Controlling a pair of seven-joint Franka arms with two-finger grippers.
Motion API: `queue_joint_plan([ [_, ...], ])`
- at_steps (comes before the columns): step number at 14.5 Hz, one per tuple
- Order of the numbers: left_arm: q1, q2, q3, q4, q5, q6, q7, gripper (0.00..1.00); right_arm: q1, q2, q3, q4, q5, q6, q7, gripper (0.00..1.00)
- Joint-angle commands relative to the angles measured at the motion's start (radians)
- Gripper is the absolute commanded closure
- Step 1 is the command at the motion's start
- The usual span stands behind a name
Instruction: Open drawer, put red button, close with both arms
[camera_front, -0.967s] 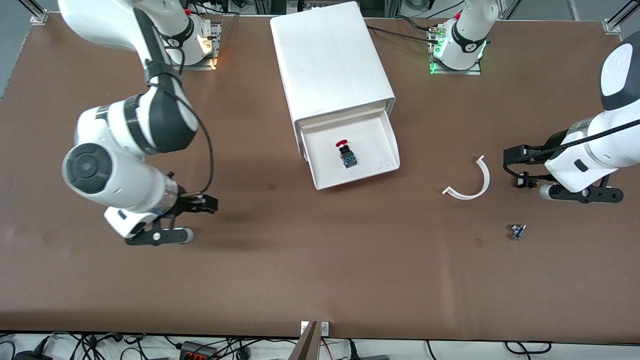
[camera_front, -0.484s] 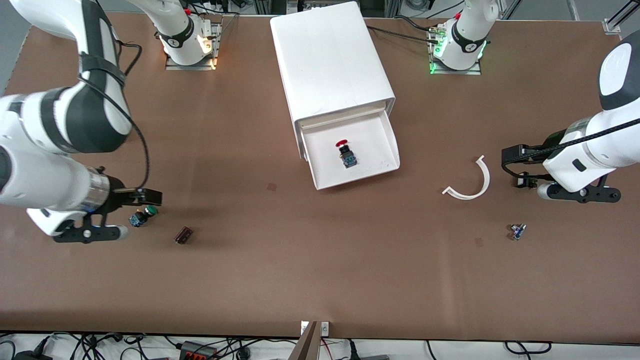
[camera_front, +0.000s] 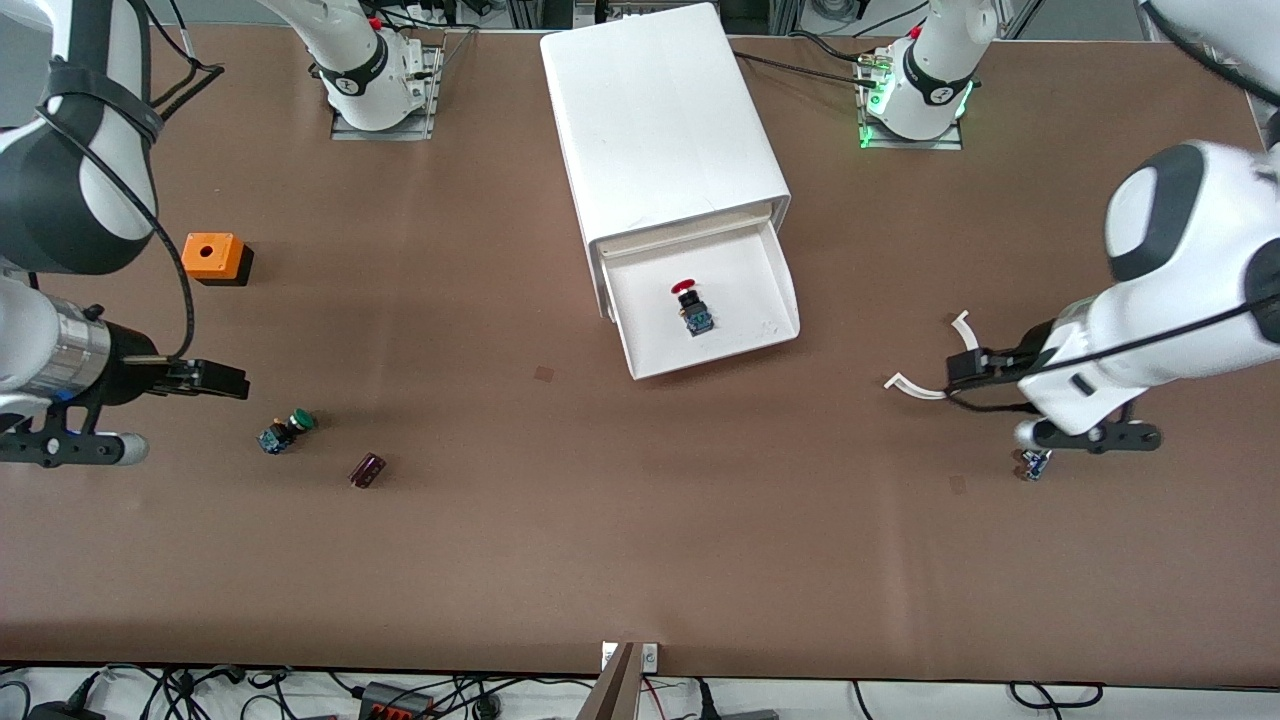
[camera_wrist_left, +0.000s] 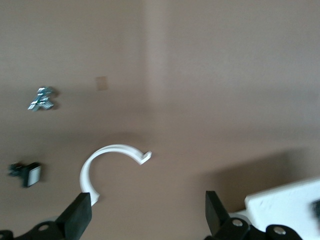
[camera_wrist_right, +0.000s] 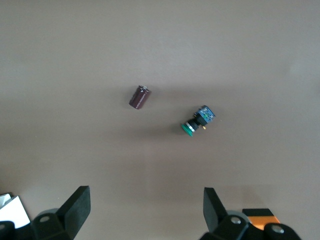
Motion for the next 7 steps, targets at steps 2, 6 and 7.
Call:
queue_joint_plan([
  [2, -0.036, 0.039, -0.002, -0.022, -0.008, 0.11, -0.049, 0.0, -0.057, -0.168, 0.025, -0.191, -0.023, 0.074, -0.06, 0.0],
  [6, -0.056, 0.088, -0.002, -0.02, -0.01, 0.212, -0.059, 0.0, -0.15, -0.265, 0.117, -0.297, -0.091, 0.128, -0.099, 0.0],
  [7, -0.076, 0.091, -0.002, -0.02, -0.01, 0.228, -0.06, 0.0, -0.146, -0.277, 0.117, -0.3, -0.106, 0.126, -0.101, 0.0],
])
